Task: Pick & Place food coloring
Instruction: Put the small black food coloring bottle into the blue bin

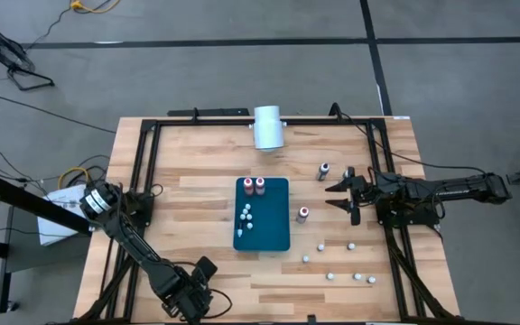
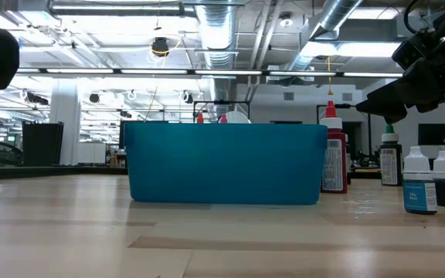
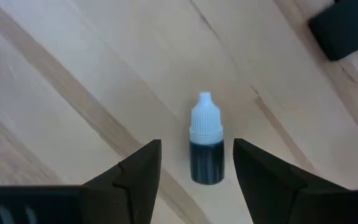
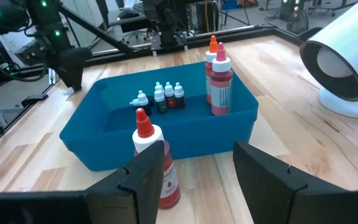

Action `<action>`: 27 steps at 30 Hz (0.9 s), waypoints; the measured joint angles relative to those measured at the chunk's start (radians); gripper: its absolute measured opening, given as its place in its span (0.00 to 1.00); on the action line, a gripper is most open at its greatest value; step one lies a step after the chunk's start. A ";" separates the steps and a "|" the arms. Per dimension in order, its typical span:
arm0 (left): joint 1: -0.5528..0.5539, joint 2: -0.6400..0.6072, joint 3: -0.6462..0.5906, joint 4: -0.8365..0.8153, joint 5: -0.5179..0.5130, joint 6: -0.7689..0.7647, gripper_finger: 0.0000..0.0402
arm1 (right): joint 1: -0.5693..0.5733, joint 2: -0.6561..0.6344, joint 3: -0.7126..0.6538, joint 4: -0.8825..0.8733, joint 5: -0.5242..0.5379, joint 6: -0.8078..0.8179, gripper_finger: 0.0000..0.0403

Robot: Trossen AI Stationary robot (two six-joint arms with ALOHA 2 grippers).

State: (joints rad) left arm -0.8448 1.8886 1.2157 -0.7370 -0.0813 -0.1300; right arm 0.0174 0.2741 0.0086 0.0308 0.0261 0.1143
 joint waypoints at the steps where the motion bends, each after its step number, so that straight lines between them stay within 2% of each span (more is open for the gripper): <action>1: 0.000 0.004 0.001 0.008 0.000 0.001 0.48 | 0.000 0.000 0.000 0.000 0.000 0.000 0.46; 12: 0.000 0.029 -0.002 0.046 0.015 -0.009 0.45 | 0.000 0.000 0.000 0.000 0.000 0.000 0.46; 22: -0.001 0.029 -0.003 0.050 0.024 -0.010 0.21 | 0.000 0.000 0.000 0.000 0.000 0.000 0.46; 27: 0.004 0.027 -0.004 0.068 -0.001 -0.001 0.15 | 0.000 0.000 0.000 0.000 0.000 0.000 0.46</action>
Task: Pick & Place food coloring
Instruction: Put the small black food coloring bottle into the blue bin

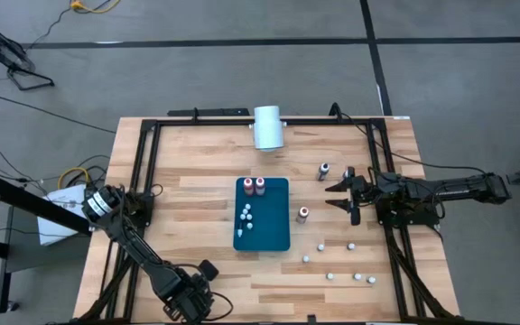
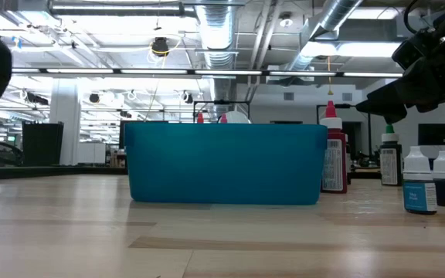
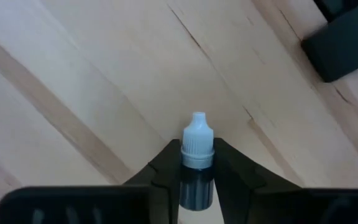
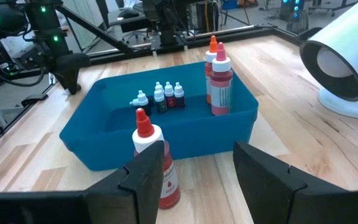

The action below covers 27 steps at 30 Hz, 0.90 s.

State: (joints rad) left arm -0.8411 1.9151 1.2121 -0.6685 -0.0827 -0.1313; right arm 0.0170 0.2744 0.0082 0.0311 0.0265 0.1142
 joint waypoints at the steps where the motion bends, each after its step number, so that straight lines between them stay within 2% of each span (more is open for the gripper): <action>1: 0.001 -0.004 -0.002 0.007 -0.016 0.009 0.16 | 0.000 0.000 0.000 0.000 0.000 0.000 0.46; 7: 0.023 -0.055 -0.005 0.110 -0.154 0.152 0.21 | 0.000 0.000 0.000 0.000 0.000 0.000 0.46; 10: 0.047 -0.085 -0.043 0.237 -0.183 0.241 0.20 | 0.000 0.000 0.000 0.000 0.000 0.000 0.46; 13: 0.072 -0.111 -0.114 0.417 -0.191 0.312 0.18 | 0.000 0.000 0.000 0.000 0.000 0.000 0.46; 17: 0.107 -0.151 -0.261 0.753 -0.188 0.356 0.18 | 0.000 0.000 0.000 0.000 0.000 0.000 0.46; 20: 0.136 -0.162 -0.393 1.050 -0.189 0.317 0.19 | 0.000 0.000 0.000 0.000 0.000 0.000 0.46; 23: 0.163 -0.162 -0.510 1.346 -0.219 0.203 0.20 | 0.000 0.000 0.000 0.000 0.000 0.000 0.46; 27: 0.188 -0.162 -0.618 1.520 -0.286 0.068 0.19 | 0.000 0.000 0.000 0.001 0.000 0.000 0.46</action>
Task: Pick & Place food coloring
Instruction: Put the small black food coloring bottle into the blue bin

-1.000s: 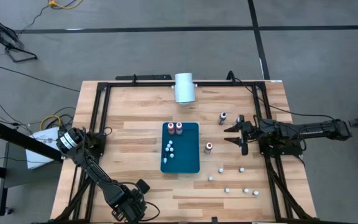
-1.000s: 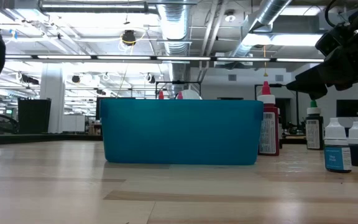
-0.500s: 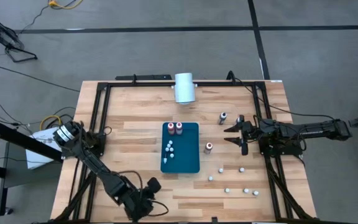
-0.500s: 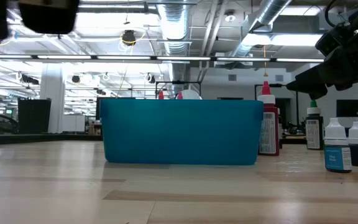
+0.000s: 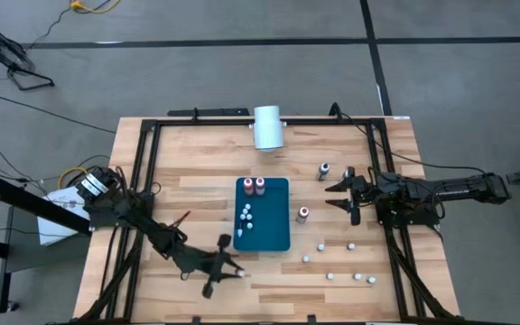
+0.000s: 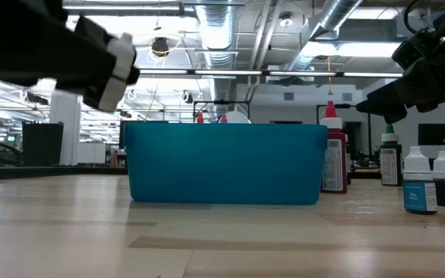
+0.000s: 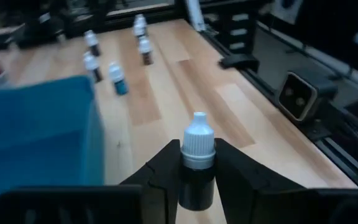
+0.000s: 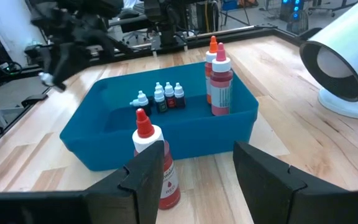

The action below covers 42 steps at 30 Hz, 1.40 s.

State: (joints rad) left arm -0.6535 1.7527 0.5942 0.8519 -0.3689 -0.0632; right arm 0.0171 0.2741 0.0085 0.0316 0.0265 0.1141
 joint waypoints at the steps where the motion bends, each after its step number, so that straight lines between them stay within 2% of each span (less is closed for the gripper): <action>1: 0.002 0.000 -0.015 0.017 -0.004 -0.018 0.19 | 0.000 0.000 0.000 -0.001 0.000 0.000 0.46; 10: -0.001 0.001 -0.039 -0.045 0.020 -0.214 0.20 | 0.000 0.000 0.000 -0.001 0.000 0.000 0.46; 13: -0.014 0.036 -0.039 -0.032 0.004 -0.246 0.19 | 0.000 0.000 0.000 -0.001 0.000 0.000 0.46; 21: -0.036 0.226 -0.013 0.207 -0.012 -0.204 0.19 | 0.000 0.000 0.000 -0.001 0.000 0.000 0.46; 27: -0.036 0.301 0.016 0.317 -0.014 -0.126 0.20 | 0.000 0.000 0.000 -0.001 0.000 0.000 0.46; 38: -0.033 0.311 0.019 0.285 -0.017 -0.125 0.20 | 0.000 0.000 0.000 -0.001 0.000 0.000 0.46; 42: -0.033 0.311 0.019 0.279 -0.006 -0.140 0.23 | 0.000 0.000 0.000 -0.001 0.000 0.000 0.46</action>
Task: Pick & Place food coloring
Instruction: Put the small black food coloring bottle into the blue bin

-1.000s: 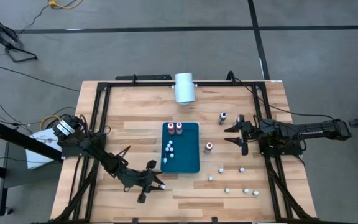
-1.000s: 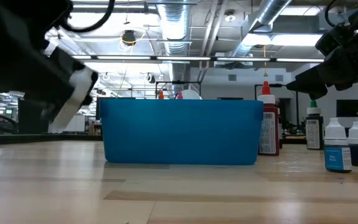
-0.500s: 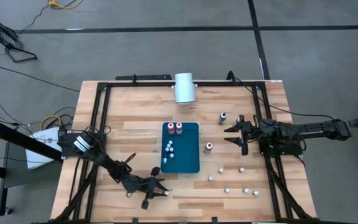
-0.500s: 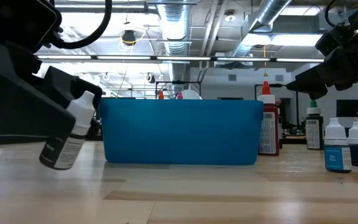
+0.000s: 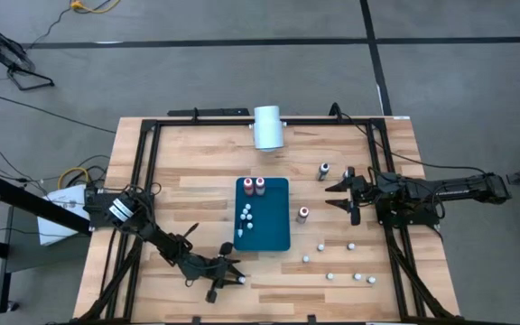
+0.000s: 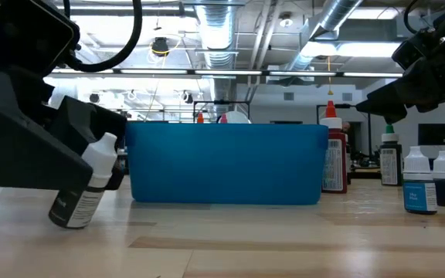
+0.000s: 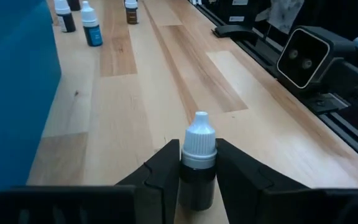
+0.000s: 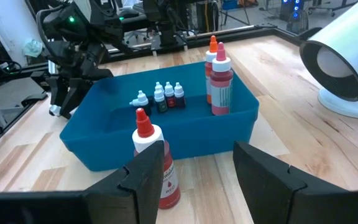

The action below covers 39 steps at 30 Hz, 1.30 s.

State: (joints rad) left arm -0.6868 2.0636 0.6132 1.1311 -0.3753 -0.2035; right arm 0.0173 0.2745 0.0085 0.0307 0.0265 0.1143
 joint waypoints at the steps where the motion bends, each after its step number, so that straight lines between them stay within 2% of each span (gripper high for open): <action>1: 0.000 0.000 0.000 -0.003 0.001 0.000 0.24 | 0.000 0.000 0.000 0.000 0.000 0.000 0.46; 12: 0.000 0.000 0.000 -0.015 -0.013 0.000 0.38 | 0.000 0.000 0.000 0.000 0.000 0.000 0.46; 22: -0.003 -0.027 0.000 -0.052 -0.025 0.024 0.40 | 0.000 0.000 0.000 0.000 0.000 0.000 0.46; 32: -0.003 -0.219 0.029 -0.457 0.004 0.038 0.40 | 0.000 0.000 0.000 0.000 0.000 0.000 0.46; 39: -0.003 -0.292 0.144 -0.806 0.053 0.089 0.40 | 0.000 0.000 0.000 0.000 0.000 0.000 0.46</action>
State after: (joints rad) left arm -0.6903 1.7720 0.7572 0.3249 -0.3226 -0.1146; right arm 0.0173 0.2745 0.0086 0.0307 0.0262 0.1142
